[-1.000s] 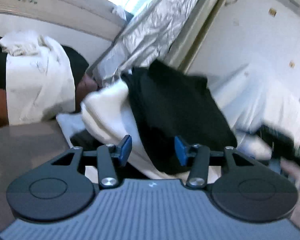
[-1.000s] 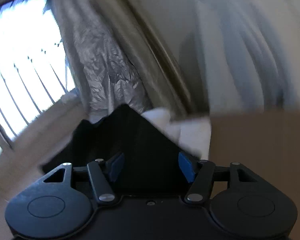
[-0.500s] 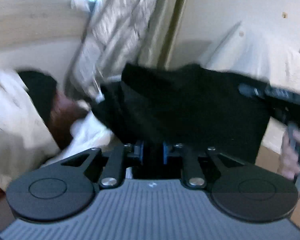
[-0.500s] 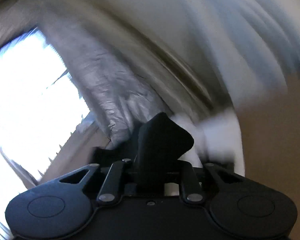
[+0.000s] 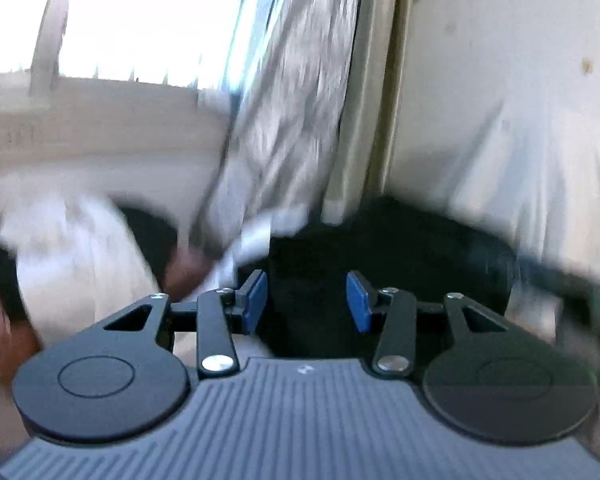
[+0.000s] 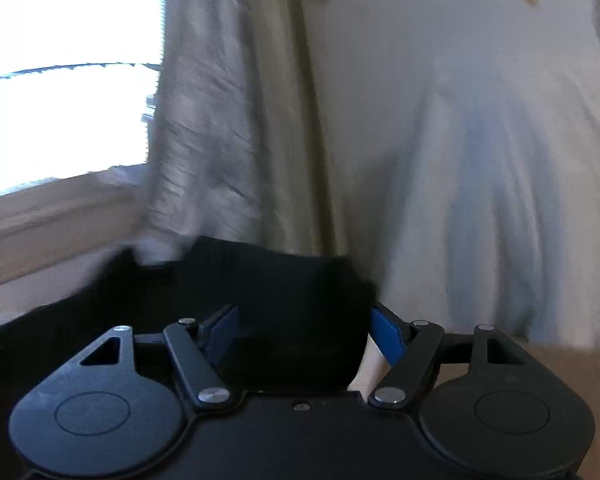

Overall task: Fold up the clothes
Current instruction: 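Lift the folded shirt with both tools and carry it onto the clothes stack, then open both tools to release the shirt on top of the stack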

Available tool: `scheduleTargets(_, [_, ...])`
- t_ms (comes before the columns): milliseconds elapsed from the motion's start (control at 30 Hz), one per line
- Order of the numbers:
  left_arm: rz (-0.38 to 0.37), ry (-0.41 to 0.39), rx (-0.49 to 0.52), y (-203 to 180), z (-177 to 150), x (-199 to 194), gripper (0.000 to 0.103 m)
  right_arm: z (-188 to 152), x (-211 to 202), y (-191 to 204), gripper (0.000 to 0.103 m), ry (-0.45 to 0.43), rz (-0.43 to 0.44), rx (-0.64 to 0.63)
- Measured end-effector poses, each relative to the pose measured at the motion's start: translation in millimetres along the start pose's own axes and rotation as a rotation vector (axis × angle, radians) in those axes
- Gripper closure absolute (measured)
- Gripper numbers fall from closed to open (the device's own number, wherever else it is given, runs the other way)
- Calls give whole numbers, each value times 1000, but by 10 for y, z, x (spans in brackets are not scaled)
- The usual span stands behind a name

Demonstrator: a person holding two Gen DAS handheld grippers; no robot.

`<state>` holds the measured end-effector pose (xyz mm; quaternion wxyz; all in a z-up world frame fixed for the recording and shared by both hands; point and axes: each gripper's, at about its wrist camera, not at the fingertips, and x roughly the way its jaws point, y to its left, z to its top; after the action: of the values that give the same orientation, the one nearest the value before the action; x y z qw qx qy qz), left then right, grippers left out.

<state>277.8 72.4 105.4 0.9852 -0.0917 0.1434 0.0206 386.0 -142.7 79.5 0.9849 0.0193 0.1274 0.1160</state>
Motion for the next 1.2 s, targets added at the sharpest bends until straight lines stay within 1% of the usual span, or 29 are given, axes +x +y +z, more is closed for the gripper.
scheduleTargets(33, [-8, -44, -2, 13, 53, -44, 59, -44, -140, 78, 25, -11, 52, -14])
scheduleTargets(67, [-73, -10, 4, 0, 164, 63, 59, -76, -261, 159, 25, -17, 97, -21])
scheduleTargets(100, [-109, 37, 2, 1, 232, 191, 59, -96, -342, 238, 24, -13, 128, -14])
scheduleTargets(133, [-123, 110, 6, 2, 276, 367, 60, -146, -419, 292, 24, -10, 163, -19])
scheduleTargets(167, [-84, 160, 16, 19, 271, 525, 62, -188, -451, 362, 24, 1, 201, -55])
scheduleTargets(200, [-40, 208, 26, 38, 262, 681, 63, -253, -452, 471, 24, 19, 217, -110])
scheduleTargets(300, [81, 304, 82, 160, 88, 971, 60, -521, -578, 725, 24, 61, 177, -263])
scheduleTargets(333, [85, 287, 82, 199, 50, 935, 60, -588, -680, 777, 24, 64, 171, -295])
scheduleTargets(367, [110, 267, 92, 214, 16, 842, 60, -656, -782, 830, 24, 66, 164, -327])
scheduleTargets(400, [154, 257, 122, 170, -29, 732, 52, -723, -884, 882, 24, 69, 158, -358])
scheduleTargets(433, [199, 249, 154, 122, -75, 621, 46, -780, -997, 926, 24, 76, 152, -378])
scheduleTargets(467, [222, 239, 190, 43, -93, 481, 34, -804, -1148, 933, 24, 84, 140, -361])
scheduleTargets(500, [203, 233, 224, -31, -123, 313, 28, -802, -1329, 905, 24, 77, 103, -326])
scheduleTargets(567, [153, 238, 291, -152, -185, -29, 27, -783, -1689, 853, 21, 66, 27, -254])
scheduleTargets(600, [124, 249, 324, -197, -216, -201, 26, -734, -1863, 843, 19, 77, -5, -215])
scheduleTargets(667, [74, 270, 376, -300, -263, -548, 24, -645, -2087, 813, 17, 132, -15, -165])
scheduleTargets(733, [47, 273, 373, -373, -248, -802, 22, -554, -2241, 774, 17, 188, -23, -121])
scheduleTargets(767, [34, 275, 370, -409, -240, -928, 20, -528, -2317, 763, 17, 200, -27, -109])
scheduleTargets(833, [20, 254, 359, -474, -242, -1147, 16, -492, -2489, 752, 17, 211, -29, -96])
scheduleTargets(867, [42, 238, 358, -496, -285, -1246, 14, -472, -2558, 758, 17, 210, -28, -94])
scheduleTargets(933, [82, 232, 348, -520, -364, -1408, 14, -447, -2680, 762, 17, 216, -33, -85])
scheduleTargets(1033, [69, 230, 277, -453, -465, -1663, 12, -415, -2657, 763, 17, 262, -43, -76])
scheduleTargets(1100, [64, 251, 276, -439, -543, -1737, 7, -421, -2556, 770, 16, 296, -53, -65])
scheduleTargets(1200, [57, 285, 277, -419, -659, -1842, 6, -493, -2654, 775, 16, 343, -83, -60])
